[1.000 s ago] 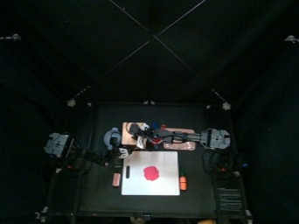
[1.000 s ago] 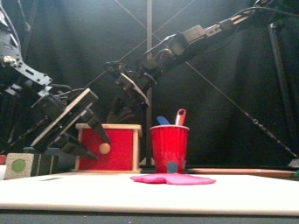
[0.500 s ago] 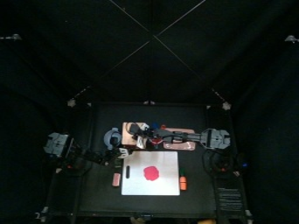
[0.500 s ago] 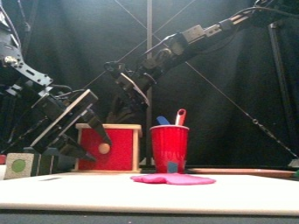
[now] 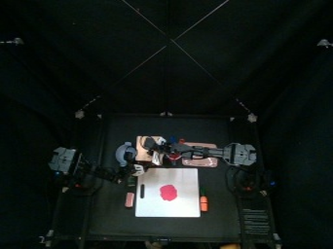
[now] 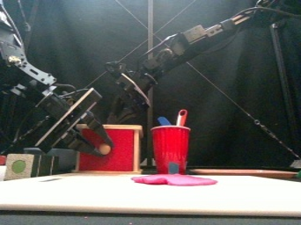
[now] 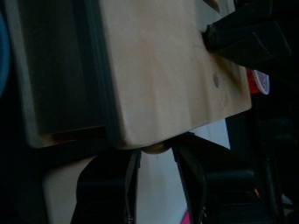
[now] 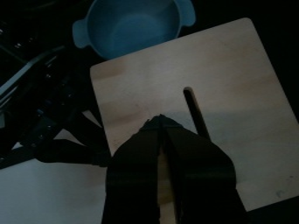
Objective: Get the cutter from the drawer then cut the dough then place the extra dough in the bowl
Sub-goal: Open the drawer
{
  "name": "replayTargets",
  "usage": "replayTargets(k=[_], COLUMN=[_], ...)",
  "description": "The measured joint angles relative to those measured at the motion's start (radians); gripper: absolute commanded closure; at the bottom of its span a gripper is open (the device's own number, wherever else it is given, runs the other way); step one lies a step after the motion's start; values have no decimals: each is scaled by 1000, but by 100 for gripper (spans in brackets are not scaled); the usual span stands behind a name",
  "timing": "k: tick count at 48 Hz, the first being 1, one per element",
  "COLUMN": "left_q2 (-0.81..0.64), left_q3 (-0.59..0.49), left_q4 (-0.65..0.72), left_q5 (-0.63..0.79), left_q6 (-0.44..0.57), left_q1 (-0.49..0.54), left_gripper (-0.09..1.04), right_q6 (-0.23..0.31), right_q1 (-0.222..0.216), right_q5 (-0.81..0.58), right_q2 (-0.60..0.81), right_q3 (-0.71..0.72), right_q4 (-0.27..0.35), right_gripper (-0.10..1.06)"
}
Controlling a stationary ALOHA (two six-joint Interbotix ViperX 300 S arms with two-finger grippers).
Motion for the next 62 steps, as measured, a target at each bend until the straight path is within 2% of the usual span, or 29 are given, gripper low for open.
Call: replayTargets(k=[20,62], left_q2=[0,-2], left_q3=[-2,-12], left_q4=[-8,-107], left_q5=[8,5], left_q6=[-5,-3], left_q1=[-17,-127], left_gripper=[37,37], right_q6=[0,0], right_q1=[2,0], right_q5=[0,2], right_q2=[0,3], right_q3=[0,-3], right_q4=[-2,-3], right_gripper=[94,94])
